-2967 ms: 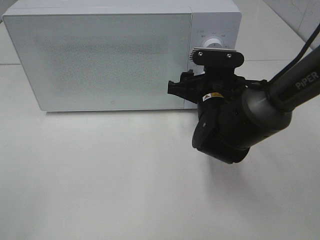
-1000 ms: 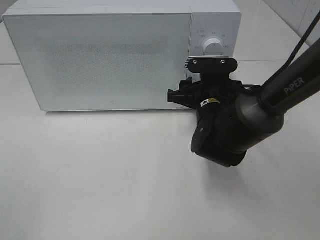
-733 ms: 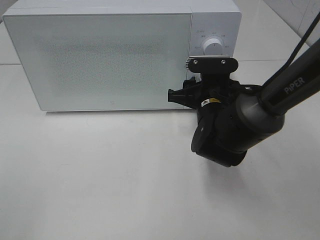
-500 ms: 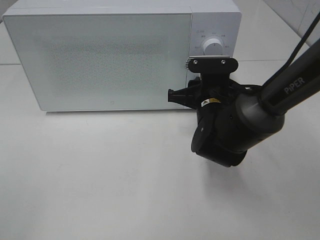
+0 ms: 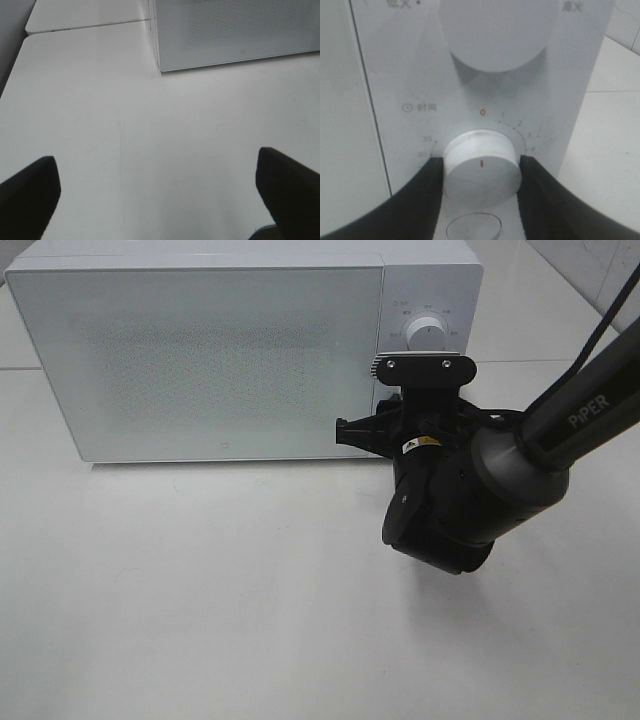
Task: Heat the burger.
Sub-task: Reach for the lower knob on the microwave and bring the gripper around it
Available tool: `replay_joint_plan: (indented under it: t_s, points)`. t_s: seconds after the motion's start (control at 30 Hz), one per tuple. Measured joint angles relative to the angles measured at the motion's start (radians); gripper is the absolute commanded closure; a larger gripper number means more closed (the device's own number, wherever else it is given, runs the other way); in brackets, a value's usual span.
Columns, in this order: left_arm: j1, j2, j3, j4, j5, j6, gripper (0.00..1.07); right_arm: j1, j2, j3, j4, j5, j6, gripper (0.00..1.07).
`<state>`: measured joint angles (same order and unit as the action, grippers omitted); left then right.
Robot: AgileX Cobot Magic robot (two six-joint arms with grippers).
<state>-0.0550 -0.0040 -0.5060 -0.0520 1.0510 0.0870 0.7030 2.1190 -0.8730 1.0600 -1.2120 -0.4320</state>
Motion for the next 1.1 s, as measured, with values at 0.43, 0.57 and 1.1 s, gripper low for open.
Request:
replay_joint_plan:
  t_s: [0.43, 0.57, 1.1]
  points:
    - [0.0, 0.0, 0.0, 0.0, 0.0, 0.0, 0.06, 0.0, 0.0, 0.0, 0.0, 0.0, 0.0, 0.99]
    - [0.0, 0.0, 0.0, 0.0, 0.0, 0.0, 0.06, 0.0, 0.0, 0.0, -0.001, 0.0, 0.0, 0.98]
    - [0.0, 0.0, 0.0, 0.0, 0.0, 0.0, 0.06, 0.0, 0.0, 0.0, -0.004, 0.0, 0.008, 0.98]
